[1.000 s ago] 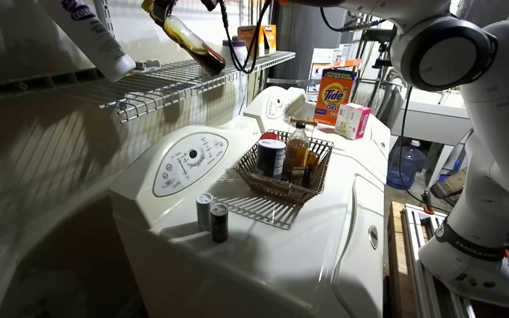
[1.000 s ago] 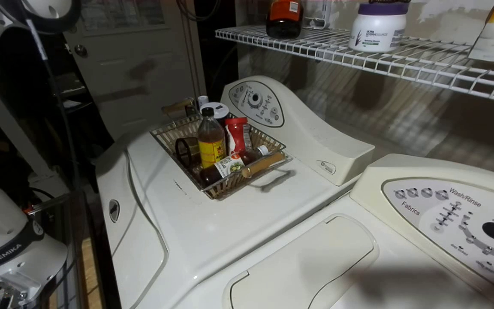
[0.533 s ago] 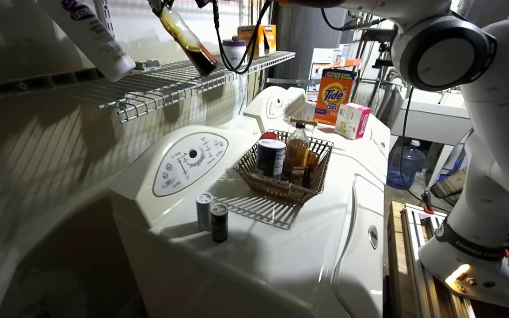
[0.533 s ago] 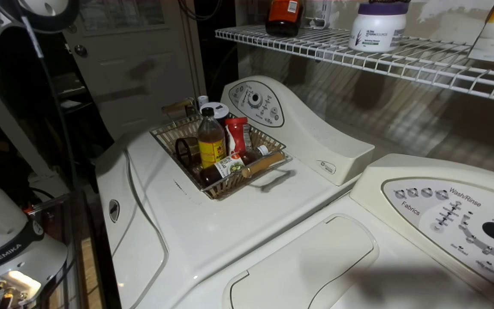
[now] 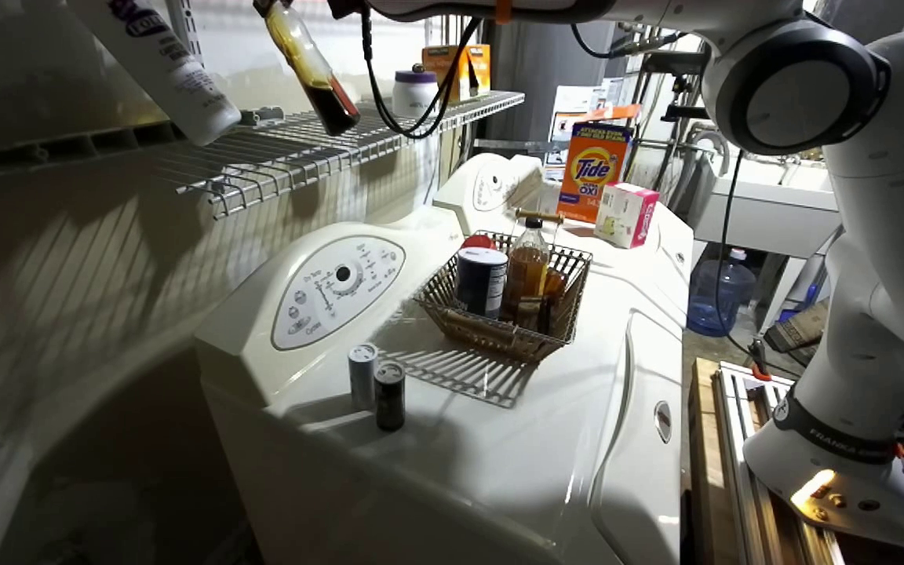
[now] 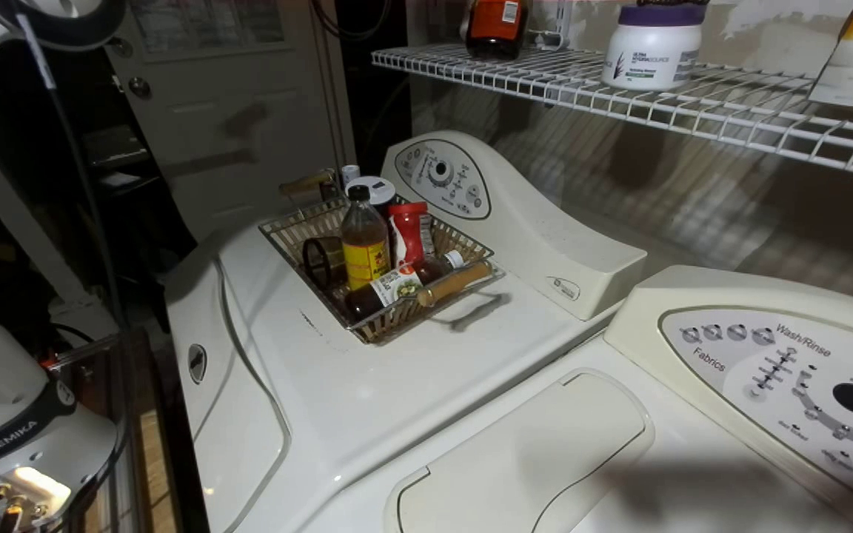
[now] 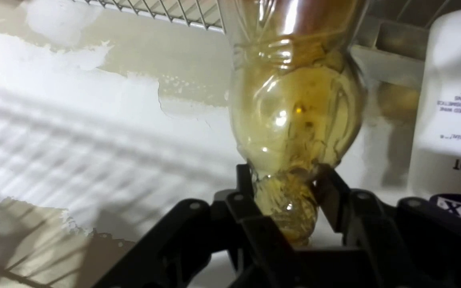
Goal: Pick up the bottle on the shelf and make it stand upright
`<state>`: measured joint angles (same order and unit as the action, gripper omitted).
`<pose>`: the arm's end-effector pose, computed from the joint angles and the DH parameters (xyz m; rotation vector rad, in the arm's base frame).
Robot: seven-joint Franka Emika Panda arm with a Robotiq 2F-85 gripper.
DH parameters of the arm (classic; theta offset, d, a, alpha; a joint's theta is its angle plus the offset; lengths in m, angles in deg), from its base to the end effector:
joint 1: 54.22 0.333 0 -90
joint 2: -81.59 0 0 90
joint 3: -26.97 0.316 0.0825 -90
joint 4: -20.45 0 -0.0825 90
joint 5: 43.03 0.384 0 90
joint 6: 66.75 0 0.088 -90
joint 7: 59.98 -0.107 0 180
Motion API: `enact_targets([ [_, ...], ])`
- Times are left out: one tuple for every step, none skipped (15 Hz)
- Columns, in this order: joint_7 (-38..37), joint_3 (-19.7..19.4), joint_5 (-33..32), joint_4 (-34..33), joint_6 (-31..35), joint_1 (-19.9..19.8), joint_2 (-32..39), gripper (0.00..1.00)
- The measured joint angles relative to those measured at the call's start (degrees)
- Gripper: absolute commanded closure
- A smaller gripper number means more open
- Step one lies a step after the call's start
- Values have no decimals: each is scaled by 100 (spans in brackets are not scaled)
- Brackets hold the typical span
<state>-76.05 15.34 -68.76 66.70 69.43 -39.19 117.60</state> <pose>0.7493 0.1111 0.6882 2.4327 0.0574 1.3677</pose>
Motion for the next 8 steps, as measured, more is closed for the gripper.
enact_targets([
  [-117, -22, -11, 146, 192, 1, -60, 81],
  [-222, -46, -31, 303, 373, 1, -127, 81],
  [-310, -66, -56, 483, 547, 1, -213, 81],
  [-396, -91, -82, 677, 716, 5, -309, 81],
  [-487, -124, -113, 881, 864, 16, -421, 81],
  [-586, -152, -161, 1090, 1003, 31, -540, 81],
  [-695, -187, -225, 1302, 1130, 57, -665, 81],
  [-799, -225, -293, 1513, 1254, 91, -789, 81],
])
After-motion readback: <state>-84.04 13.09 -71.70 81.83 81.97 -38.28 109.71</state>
